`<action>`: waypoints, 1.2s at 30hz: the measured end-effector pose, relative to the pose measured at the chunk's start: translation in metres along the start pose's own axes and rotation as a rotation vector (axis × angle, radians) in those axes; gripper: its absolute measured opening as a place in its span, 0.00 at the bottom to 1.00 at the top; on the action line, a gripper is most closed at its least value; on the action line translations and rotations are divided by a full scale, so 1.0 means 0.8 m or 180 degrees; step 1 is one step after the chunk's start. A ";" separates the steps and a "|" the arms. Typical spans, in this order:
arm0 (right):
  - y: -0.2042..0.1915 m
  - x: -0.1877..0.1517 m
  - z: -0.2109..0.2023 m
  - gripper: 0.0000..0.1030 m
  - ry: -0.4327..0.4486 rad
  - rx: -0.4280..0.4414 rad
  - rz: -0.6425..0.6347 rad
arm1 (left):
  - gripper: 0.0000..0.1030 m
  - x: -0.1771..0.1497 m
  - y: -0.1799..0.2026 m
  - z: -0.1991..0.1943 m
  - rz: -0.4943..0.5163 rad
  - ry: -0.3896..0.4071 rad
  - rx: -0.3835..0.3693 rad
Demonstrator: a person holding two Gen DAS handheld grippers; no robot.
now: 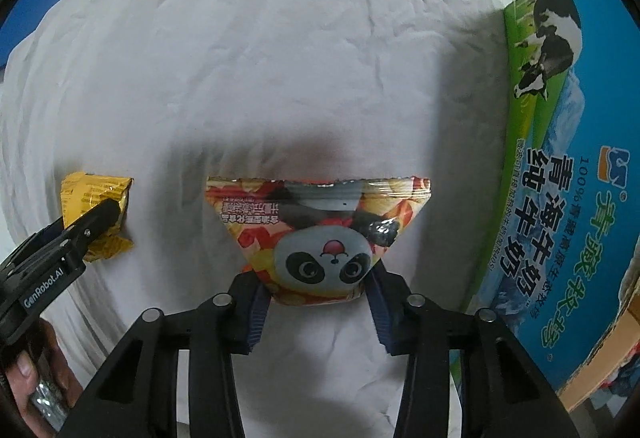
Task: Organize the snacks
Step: 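Grasp the yellow pack with the left gripper while the right grasps the panda pack, then carry both packs into the box and open both grippers to drop them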
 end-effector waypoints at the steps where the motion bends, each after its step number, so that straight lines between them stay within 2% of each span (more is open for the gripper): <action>1: -0.003 0.000 -0.001 0.41 0.0017 -0.0024 -0.0012 | 0.50 -0.002 0.003 -0.002 0.0018 0.0025 0.0009; 2: -0.007 -0.002 -0.002 0.39 0.0042 -0.0054 -0.0028 | 0.43 -0.002 0.008 -0.005 0.0018 0.0041 0.0006; 10: -0.030 -0.020 -0.023 0.36 0.0099 -0.0027 -0.0143 | 0.42 -0.019 0.006 -0.028 -0.0049 0.0168 -0.0039; 19: -0.042 -0.067 -0.086 0.35 0.0286 0.0097 -0.0383 | 0.42 -0.044 0.015 -0.099 -0.0073 0.0482 -0.0123; 29: -0.019 -0.132 -0.169 0.35 0.0534 0.0296 -0.0635 | 0.42 -0.086 0.048 -0.191 -0.0068 0.0757 -0.0277; 36: 0.006 -0.167 -0.216 0.35 0.0751 0.0429 -0.0703 | 0.42 -0.115 0.089 -0.265 0.0046 0.1022 -0.0372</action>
Point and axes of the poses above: each gripper's, at about its wrist camera, not at the fingertips, and z roughly the way its jaws point, y to its right, x to its top, the point moved 9 cm from there along z, roughly the way its jaws point, and after that the axes turned 11 degrees about x, right-handed, at the moved point
